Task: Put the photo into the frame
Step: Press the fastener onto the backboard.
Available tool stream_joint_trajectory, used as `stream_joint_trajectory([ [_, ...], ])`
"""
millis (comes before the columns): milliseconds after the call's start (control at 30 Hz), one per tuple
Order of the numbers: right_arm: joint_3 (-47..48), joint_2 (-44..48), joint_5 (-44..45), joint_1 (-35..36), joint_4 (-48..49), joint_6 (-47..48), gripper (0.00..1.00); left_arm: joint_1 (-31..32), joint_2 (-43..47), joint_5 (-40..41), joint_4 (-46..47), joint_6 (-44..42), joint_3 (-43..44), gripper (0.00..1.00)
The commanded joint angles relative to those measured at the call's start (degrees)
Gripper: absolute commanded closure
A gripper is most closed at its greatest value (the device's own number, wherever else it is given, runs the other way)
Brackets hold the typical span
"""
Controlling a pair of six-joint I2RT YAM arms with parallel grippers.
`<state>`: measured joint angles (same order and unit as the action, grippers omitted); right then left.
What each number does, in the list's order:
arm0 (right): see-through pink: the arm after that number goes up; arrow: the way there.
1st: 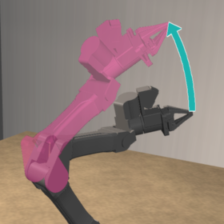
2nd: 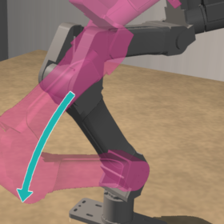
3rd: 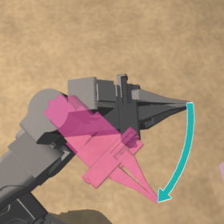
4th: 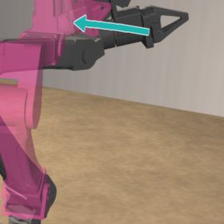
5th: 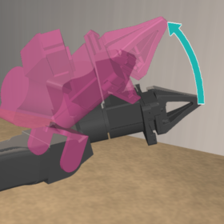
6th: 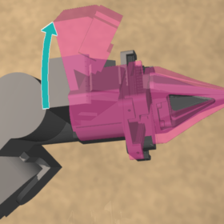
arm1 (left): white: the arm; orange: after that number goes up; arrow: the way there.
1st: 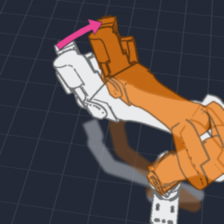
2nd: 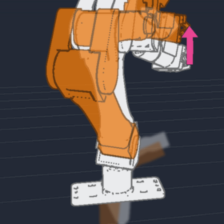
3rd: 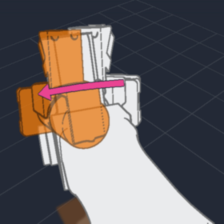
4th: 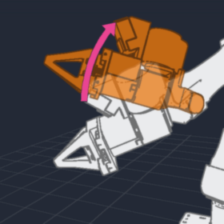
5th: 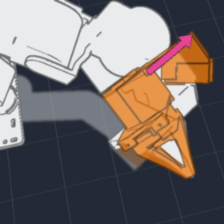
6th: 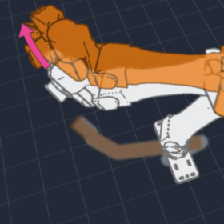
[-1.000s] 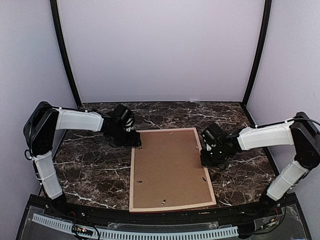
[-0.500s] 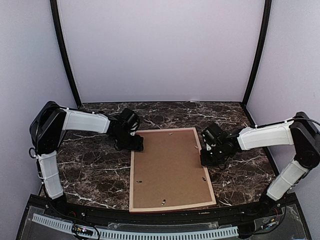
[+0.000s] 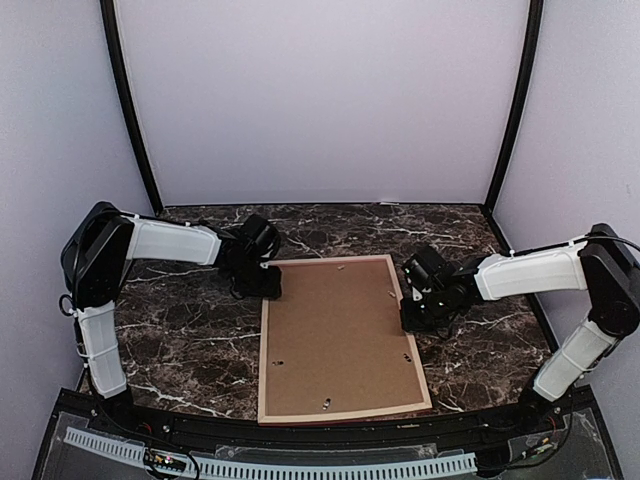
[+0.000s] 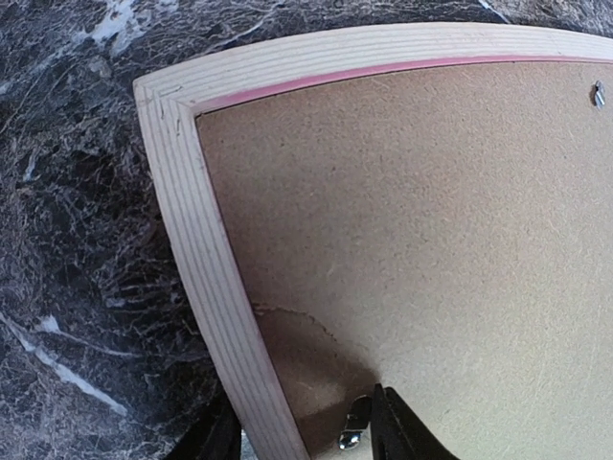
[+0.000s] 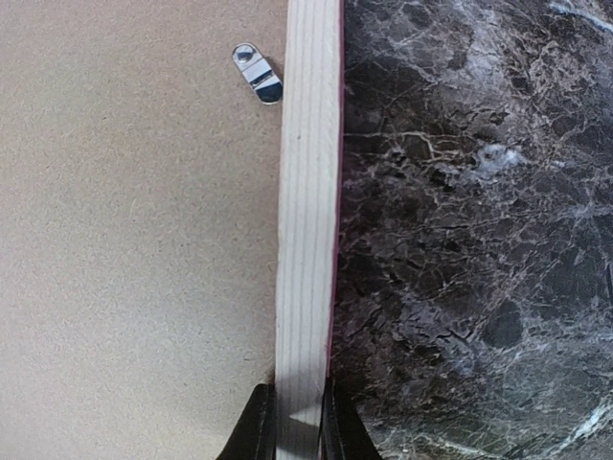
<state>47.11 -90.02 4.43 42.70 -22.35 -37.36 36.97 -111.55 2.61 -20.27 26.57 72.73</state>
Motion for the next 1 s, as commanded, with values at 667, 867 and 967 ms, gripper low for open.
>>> stream_joint_trajectory([
  [667, -1.0, -1.7, -1.8, -0.3, 2.4, 0.8, 0.87, 0.1, 1.4, -3.9, 1.7, 3.3, -5.1, 0.74],
  [867, -1.3, -1.8, -1.9, -0.3, 2.6, 0.7, 0.86, 0.1, 2.5, -6.7, 2.9, 4.2, -6.3, 0.75],
  [967, -1.4, -1.8, -1.9, -0.3, 2.6, 0.7, 0.86, 0.1, 2.7, -7.8, 2.8, 4.4, -6.4, 0.75],
])
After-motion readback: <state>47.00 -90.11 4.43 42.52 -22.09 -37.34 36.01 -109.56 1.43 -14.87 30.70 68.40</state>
